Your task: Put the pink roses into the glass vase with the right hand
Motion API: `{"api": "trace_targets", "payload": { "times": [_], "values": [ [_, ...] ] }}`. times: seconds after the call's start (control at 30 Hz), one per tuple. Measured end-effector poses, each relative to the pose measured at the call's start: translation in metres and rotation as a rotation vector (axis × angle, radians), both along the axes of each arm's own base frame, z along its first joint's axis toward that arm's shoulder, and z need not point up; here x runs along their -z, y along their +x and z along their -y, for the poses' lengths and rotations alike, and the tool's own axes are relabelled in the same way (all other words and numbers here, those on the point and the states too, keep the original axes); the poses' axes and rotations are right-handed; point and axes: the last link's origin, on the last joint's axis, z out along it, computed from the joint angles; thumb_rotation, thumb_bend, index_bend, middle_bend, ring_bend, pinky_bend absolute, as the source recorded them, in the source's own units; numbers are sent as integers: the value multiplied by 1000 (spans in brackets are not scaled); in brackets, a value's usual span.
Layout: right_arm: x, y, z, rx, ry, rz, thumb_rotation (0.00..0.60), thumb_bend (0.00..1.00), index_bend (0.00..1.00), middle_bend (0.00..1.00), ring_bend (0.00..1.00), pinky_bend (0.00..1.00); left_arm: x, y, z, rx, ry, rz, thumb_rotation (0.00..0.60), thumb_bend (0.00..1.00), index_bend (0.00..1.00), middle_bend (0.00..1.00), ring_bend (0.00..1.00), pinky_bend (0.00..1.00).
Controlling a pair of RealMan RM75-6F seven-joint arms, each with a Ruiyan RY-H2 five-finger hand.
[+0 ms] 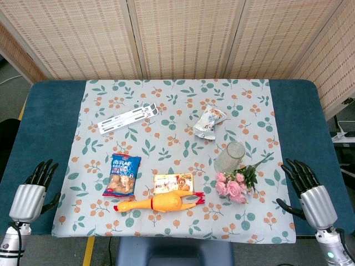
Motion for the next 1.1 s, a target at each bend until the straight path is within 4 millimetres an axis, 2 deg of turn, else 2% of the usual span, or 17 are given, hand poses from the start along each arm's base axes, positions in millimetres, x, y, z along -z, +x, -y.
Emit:
{"api": "trace_targets", "payload": {
  "times": [0.3,0.33,0.37,0.43,0.47,0.5,0.57,0.63,0.77,1.1],
  "values": [
    [3,-1,1,8,29,-20,600,59,53,0,0,114,-1,0,0,-2,0,7,600,334,60,0,16,347],
    [4,-1,1,7,29,-28,600,59,62,17,0,140,-1,-1,-1,-3,3,7,600,334,60,0,17,347],
    [4,-1,1,7,26,-38,600,59,74,79,25,200,-1,-1,-1,-3,4,7,600,334,60,0,16,347],
    [4,-2,1,5,15,-68,600,59,92,235,154,350,-1,-2,-1,-6,2,11,600,335,60,0,17,346],
    [5,-2,2,5,13,-84,600,58,95,339,285,464,-2,-2,-1,-8,2,12,600,335,60,0,17,347],
    [6,-3,3,8,18,-102,600,56,94,380,359,522,-2,-3,-1,-10,2,12,600,335,60,0,17,346],
    [9,-5,4,16,46,-121,600,49,85,424,446,584,-4,-2,0,-10,11,15,600,336,60,0,17,346],
    [13,-7,8,29,96,-149,600,41,74,450,479,599,-6,-2,0,-10,24,19,600,336,60,0,17,347],
    [22,-10,19,65,218,-230,600,35,52,460,484,603,-8,-4,-1,-24,30,22,600,335,60,0,17,347],
    [50,1,71,198,480,-416,600,34,42,464,484,612,-10,-3,0,-22,43,23,600,335,61,0,17,347]
  ]
}}
